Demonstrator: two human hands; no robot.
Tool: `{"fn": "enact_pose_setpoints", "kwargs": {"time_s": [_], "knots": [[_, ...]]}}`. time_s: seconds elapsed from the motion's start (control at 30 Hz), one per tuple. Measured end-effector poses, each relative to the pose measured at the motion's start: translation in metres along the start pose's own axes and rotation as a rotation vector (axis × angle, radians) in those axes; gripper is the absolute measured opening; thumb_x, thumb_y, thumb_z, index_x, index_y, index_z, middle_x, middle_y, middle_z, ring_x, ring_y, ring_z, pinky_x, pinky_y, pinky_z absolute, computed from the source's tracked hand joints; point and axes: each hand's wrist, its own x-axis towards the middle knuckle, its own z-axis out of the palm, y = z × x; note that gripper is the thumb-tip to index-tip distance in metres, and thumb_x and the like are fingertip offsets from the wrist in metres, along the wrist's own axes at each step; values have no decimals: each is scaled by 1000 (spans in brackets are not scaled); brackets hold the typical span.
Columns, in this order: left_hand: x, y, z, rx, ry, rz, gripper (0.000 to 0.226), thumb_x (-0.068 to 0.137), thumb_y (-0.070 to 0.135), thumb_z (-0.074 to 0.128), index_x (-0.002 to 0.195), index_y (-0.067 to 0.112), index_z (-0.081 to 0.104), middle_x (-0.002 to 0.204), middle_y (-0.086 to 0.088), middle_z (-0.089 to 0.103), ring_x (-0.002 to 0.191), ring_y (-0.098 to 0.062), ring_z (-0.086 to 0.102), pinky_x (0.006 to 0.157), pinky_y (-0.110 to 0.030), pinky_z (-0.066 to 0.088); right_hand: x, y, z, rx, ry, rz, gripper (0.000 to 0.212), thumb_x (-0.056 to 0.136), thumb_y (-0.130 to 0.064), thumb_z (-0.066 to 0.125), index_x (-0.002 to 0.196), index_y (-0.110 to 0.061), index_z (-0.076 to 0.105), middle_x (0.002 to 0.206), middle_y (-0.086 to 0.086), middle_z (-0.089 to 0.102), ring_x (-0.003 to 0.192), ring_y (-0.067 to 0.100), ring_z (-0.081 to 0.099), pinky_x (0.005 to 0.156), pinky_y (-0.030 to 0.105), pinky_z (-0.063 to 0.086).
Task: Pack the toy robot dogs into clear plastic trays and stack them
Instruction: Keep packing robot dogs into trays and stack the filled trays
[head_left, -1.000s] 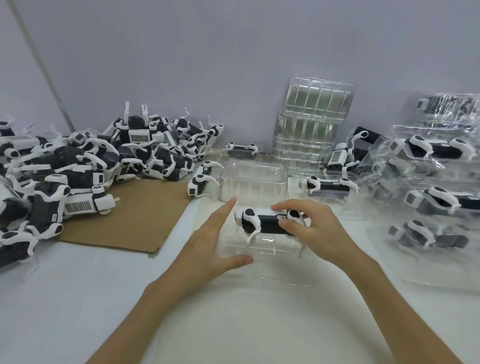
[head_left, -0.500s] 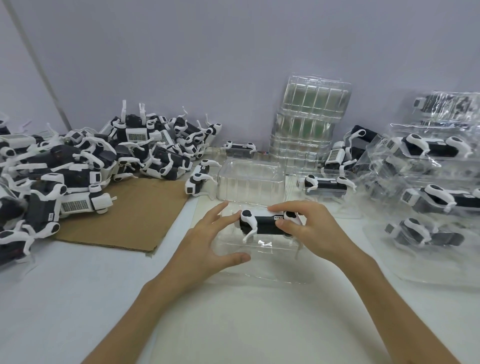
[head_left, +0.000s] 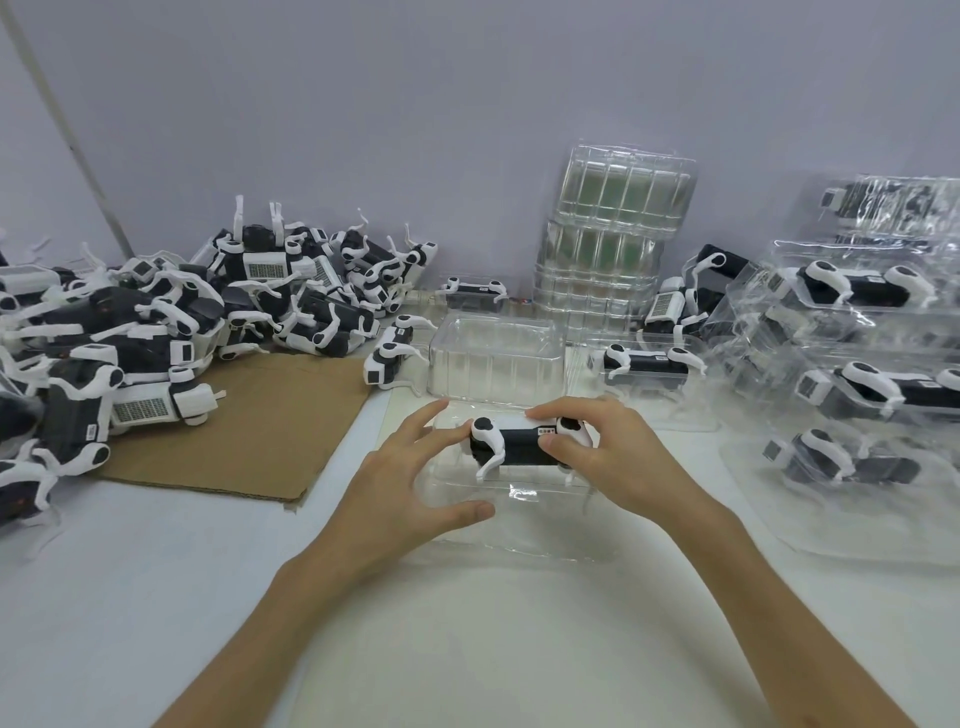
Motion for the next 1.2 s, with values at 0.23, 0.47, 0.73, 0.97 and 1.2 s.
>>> {"fn": "enact_pose_setpoints", "kwargs": {"time_s": [0.23, 0.47, 0.73, 0.97, 1.2], "knots": [[-1, 1, 0, 7, 26, -10, 75, 56, 83, 66, 124, 52, 56, 151, 39, 20, 129, 20, 32, 113, -42, 34, 4, -1, 2, -172, 3, 9, 19, 97, -35, 60, 113, -42, 68, 109, -12, 54, 113, 8, 39, 84, 23, 14], [-1, 1, 1, -35, 18, -33, 62, 65, 80, 61, 122, 56, 52, 152, 37, 21, 136, 17, 26, 114, -42, 30, 4, 5, 1, -54, 121, -27, 29, 95, -40, 62, 123, -36, 62, 123, -13, 49, 123, 10, 42, 105, 34, 30], [3, -7, -2, -343, 96, -415, 71, 62, 87, 39, 119, 49, 54, 136, 17, 52, 125, 0, 46, 115, -37, 29, 6, 22, -15, -71, -50, 447, 73, 97, -66, 30, 126, -8, 62, 128, 5, 64, 117, 23, 58, 90, 35, 38], [5, 9, -14, -637, 129, -282, 67, 68, 73, 61, 124, 80, 24, 121, 35, 59, 102, 1, 67, 85, -28, 53, 1, 5, -11, 458, -97, 111, 75, 80, -68, 56, 148, -58, 25, 139, -23, 52, 110, 2, 65, 94, 27, 49], [2, 13, -9, -580, 232, -223, 97, 68, 45, 76, 146, 58, 21, 130, 4, 55, 103, -17, 64, 91, -29, 52, 0, -2, 2, 486, 48, 6, 85, 70, -55, 72, 145, -58, 32, 126, -14, 56, 88, 3, 66, 73, 21, 47]]}}
